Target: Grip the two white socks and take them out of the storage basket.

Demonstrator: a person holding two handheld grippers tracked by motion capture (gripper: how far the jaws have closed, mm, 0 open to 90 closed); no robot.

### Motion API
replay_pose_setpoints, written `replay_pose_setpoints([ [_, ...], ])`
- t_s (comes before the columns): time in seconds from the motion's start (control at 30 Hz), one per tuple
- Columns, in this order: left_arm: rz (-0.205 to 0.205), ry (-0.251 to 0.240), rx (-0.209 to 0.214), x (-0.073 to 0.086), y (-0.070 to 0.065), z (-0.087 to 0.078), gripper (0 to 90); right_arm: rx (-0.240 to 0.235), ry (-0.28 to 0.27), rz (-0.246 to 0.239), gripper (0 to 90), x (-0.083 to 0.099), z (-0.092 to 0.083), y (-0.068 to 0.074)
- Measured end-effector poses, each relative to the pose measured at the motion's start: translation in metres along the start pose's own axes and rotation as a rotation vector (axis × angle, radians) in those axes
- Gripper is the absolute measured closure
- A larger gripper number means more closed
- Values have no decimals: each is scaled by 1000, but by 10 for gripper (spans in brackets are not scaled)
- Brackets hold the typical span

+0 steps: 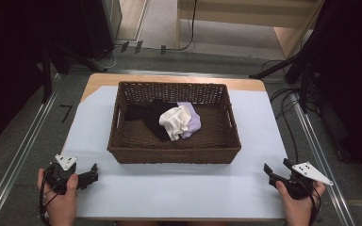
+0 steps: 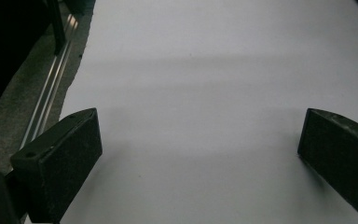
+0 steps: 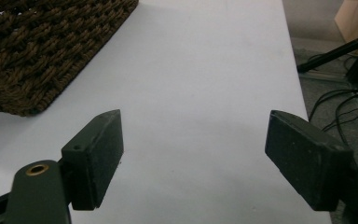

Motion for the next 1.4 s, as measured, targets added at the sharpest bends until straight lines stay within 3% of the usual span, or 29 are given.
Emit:
replay_pose_setpoints([
  [0.23,8,-2,-1,0,-1,0,3,-33,40,36,196,-4,1,-1],
  [0.33,2,-1,0,0,-1,0,3,-51,57,4,197,-12,1,2],
  [0.63,2,-2,4,0,-1,0,4,-201,184,-90,212,-34,17,11],
  [0.67,3,-2,5,0,-1,0,6,-230,224,-104,193,-38,22,9],
  [0.7,2,-2,6,0,-1,0,6,-230,224,-104,193,-38,22,9],
  [0.77,0,-2,6,0,-1,0,7,-226,277,-144,191,-44,30,3],
  [0.87,-2,-2,8,0,-1,0,6,-226,301,-175,212,-49,34,1],
  [0.9,-4,-2,11,0,-1,0,7,-245,322,-230,236,-52,37,1],
  [0.97,-2,-2,9,0,-1,0,8,-262,339,-287,248,-54,40,1],
  [1.07,0,-6,12,0,-2,0,14,-304,376,-321,267,-55,43,3],
  [1.1,-1,-6,14,0,-2,0,21,-321,398,-363,270,-56,46,5],
  [1.23,-2,-6,20,0,-3,-1,25,-316,411,-423,296,-61,51,6],
  [1.27,-2,-6,20,0,-3,-1,26,-328,415,-476,322,-67,55,7],
  [1.37,-3,-4,22,0,-2,0,26,-340,435,-499,346,-72,57,7],
  [1.4,-5,-7,22,0,-3,0,26,-379,460,-523,384,-78,60,9],
])
Point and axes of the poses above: each handheld gripper's, and its own axes: z roughly forward along the jaws, x roughly out of its underside, y roughly to its left, the point moved 9 cm from there along z, roughly forward along the jaws, and after that the axes turned 13 degrees about -y, right-handed, at the moved point
